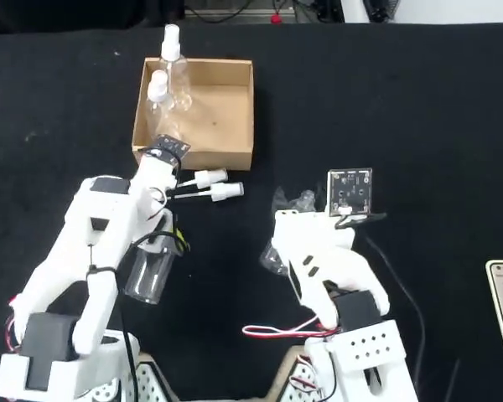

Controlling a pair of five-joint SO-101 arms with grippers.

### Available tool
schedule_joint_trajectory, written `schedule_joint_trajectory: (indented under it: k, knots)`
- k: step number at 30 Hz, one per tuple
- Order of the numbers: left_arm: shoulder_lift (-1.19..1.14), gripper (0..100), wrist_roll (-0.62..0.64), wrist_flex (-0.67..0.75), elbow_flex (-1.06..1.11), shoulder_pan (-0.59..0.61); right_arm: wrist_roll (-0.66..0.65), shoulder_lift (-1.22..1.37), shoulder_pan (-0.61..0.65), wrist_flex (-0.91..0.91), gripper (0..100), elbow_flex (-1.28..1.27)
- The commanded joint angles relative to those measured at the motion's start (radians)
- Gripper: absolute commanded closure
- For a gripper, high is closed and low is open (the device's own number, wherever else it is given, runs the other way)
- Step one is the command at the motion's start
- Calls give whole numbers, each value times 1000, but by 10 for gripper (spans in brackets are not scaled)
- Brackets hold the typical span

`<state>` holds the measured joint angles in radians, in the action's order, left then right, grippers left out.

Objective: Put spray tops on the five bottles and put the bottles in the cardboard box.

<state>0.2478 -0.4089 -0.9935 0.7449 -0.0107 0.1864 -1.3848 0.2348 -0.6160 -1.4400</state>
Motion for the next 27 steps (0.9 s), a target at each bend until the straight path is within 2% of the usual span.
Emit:
schedule_joint_trajectory:
  k: [1, 3, 8, 10, 12, 19, 27]
  knots:
    - [-6, 678, 14, 26, -21, 15, 0, -5, 5, -2, 762, 12]
    - [-8, 679, 18, 23, -16, 19, 0, -5, 5, -2, 762, 12]
    - [3, 677, 169, 23, -16, 19, 0, -5, 6, -2, 761, 13]
    - [-6, 676, 186, 31, -16, 16, 0, -5, 6, -2, 761, 13]
    - [-8, 677, 157, 35, -16, 22, 0, -5, 5, -2, 761, 13]
    - [-8, 679, -63, 63, 44, 25, 0, -5, 5, -2, 761, 13]
    - [-8, 679, -81, 212, 107, 68, 0, -5, 5, -2, 762, 13]
